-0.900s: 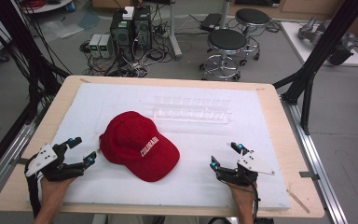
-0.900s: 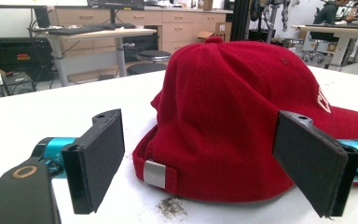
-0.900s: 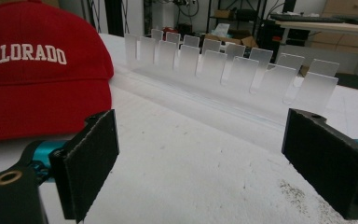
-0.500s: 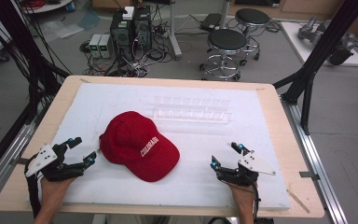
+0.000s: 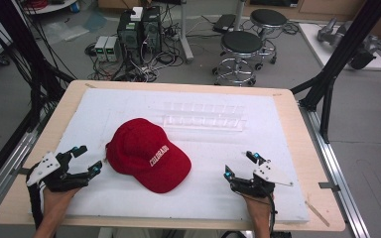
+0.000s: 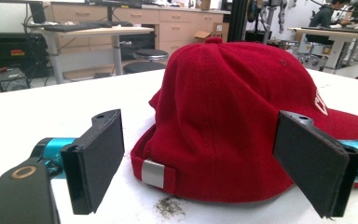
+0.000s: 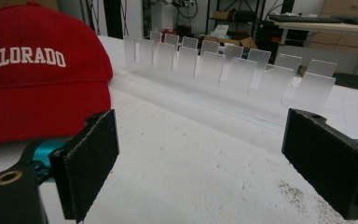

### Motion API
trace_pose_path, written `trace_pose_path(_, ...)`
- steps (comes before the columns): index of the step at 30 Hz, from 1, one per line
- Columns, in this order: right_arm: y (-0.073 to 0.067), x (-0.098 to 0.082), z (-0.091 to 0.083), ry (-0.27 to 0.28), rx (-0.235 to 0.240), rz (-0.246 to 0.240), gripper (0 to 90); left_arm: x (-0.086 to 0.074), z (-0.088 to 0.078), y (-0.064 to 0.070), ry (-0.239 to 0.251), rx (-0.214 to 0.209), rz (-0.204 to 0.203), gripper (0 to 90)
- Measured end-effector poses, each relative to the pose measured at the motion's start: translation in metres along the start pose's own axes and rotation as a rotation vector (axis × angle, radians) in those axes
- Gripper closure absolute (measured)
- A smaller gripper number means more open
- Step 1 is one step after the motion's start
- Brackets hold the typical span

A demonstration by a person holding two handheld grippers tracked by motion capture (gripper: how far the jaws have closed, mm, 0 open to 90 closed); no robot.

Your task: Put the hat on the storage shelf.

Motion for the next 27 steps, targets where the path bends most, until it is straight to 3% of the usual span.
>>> trace_pose_path(4,0.0,0.0,0.001,-0.005,-0.002,-0.012,9.8,0.005,0.003,-0.002,-0.021,-0.021,-0.009,17.0)
trace_pose_path(11,0.0,-0.001,0.001,-0.011,-0.002,-0.005,9.8,0.031,0.015,-0.005,-0.051,-0.037,0.036,16.8)
trace_pose_path(12,0.0,0.0,0.001,-0.011,-0.002,-0.011,9.8,0.036,0.02,-0.006,-0.066,-0.043,0.061,16.8)
trace_pose_path(20,0.0,-0.001,0.001,-0.012,-0.001,-0.008,9.8,0.049,0.04,-0.006,-0.126,-0.088,0.095,16.8)
trace_pose_path(27,0.0,0.0,0.002,-0.014,-0.005,-0.013,9.8,0.056,0.061,-0.003,-0.173,-0.148,0.059,16.7)
Point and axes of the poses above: each handheld gripper's, and its own axes: z roughly forward along the jaws, x roughly out of its top, y roughly to its right, the point moved 9 cm from there along z, roughly forward along the jaws, and after that the axes turned 8 degrees about x, right-handed, at the moved point
